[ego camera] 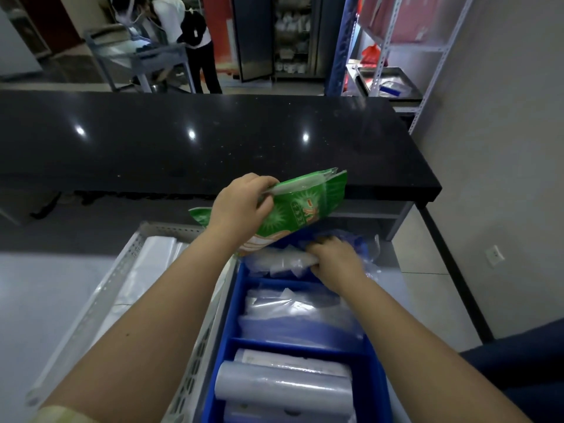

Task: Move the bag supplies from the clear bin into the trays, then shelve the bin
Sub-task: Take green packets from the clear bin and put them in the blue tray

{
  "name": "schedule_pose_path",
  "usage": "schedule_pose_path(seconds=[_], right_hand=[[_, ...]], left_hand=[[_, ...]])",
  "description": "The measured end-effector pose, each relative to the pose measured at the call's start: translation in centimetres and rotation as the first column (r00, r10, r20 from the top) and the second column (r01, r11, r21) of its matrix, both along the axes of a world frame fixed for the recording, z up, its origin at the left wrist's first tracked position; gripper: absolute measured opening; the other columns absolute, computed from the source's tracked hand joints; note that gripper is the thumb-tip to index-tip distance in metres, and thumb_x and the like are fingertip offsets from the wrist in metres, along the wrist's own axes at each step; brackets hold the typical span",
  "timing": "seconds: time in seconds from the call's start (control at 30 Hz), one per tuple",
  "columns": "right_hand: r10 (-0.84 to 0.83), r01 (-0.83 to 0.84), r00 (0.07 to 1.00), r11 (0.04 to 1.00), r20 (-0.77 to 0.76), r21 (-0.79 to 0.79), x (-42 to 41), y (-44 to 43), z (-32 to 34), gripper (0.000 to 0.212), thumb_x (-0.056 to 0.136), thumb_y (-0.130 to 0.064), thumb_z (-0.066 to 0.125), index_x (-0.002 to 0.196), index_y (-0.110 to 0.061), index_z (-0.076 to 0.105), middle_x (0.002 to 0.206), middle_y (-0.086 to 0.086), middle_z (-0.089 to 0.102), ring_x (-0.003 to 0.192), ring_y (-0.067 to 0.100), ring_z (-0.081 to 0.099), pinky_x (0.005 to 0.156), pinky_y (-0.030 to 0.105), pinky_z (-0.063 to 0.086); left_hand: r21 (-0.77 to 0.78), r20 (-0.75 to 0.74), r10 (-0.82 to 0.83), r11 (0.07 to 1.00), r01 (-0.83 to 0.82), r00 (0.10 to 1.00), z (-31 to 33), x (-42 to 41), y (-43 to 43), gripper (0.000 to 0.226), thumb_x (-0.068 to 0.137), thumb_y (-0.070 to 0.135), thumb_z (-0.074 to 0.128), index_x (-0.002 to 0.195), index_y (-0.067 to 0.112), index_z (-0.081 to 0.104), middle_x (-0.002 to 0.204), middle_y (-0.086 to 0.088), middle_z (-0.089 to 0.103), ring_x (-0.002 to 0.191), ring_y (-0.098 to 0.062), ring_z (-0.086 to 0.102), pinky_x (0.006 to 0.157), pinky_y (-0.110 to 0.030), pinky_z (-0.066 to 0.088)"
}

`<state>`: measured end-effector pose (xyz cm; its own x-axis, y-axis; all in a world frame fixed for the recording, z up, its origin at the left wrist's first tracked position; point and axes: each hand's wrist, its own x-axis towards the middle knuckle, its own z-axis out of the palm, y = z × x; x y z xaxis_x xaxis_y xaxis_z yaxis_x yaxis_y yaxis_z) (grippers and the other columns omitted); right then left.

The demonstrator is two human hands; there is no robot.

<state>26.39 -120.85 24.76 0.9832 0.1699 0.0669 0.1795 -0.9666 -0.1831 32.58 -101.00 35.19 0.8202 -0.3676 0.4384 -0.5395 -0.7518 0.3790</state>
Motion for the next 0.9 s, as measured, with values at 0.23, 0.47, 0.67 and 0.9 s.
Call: schedule_pose_path(seconds=[0.23,0.47,0.67,0.9], right_hand=[[-0.045,0.050,0.993,0.998,0.105,-0.044,-5.0,-1.8,2.3,0.036,0.072,-0.017,0.069,0.108,-0.015,0.064,0.103,0.009,0.063,0.099,0.033,0.054,0.077,0.038,0.041],[-0.116,0.118,0.987,0.993,0.107,-0.011,-6.8,-2.7,1.8,0.038,0.068,-0.019,0.073,0.105,-0.015,0.066,0.105,0.010,0.064,0.099,0.033,0.057,0.078,0.040,0.044],[-0.174,0.174,0.985,0.984,-0.009,-0.046,-6.1,-2.0,1.4,0.044,0.079,-0.021,0.061,0.123,-0.020,0.056,0.120,0.005,0.057,0.113,0.027,0.046,0.088,0.037,0.037],[-0.204,0.205,0.979,0.976,0.017,-0.070,-4.3,-0.9,1.1,0.046,0.080,-0.014,0.061,0.125,-0.019,0.055,0.116,0.005,0.057,0.108,0.027,0.047,0.080,0.036,0.040]], left_hand=[[0.085,-0.107,-0.093,0.991,0.103,0.990,-0.9,0.0,-4.3,0.030,0.090,0.022,0.055,0.119,0.025,0.059,0.104,0.005,0.062,0.089,-0.015,0.057,0.067,-0.030,0.045],[0.162,-0.317,-0.132,0.968,0.190,0.939,-4.7,1.8,-6.0,0.031,0.092,0.019,0.055,0.122,0.024,0.061,0.121,0.000,0.065,0.106,-0.020,0.061,0.084,-0.036,0.052],[0.237,-0.349,-0.130,0.946,0.222,0.928,-7.2,3.3,-4.8,0.035,0.091,0.012,0.055,0.122,0.026,0.062,0.121,-0.001,0.064,0.104,-0.023,0.060,0.078,-0.035,0.050],[0.288,-0.267,-0.165,0.926,0.242,0.949,-7.7,4.4,-3.6,0.057,0.080,0.002,0.058,0.128,0.032,0.057,0.116,0.000,0.059,0.098,-0.024,0.060,0.072,-0.037,0.050]])
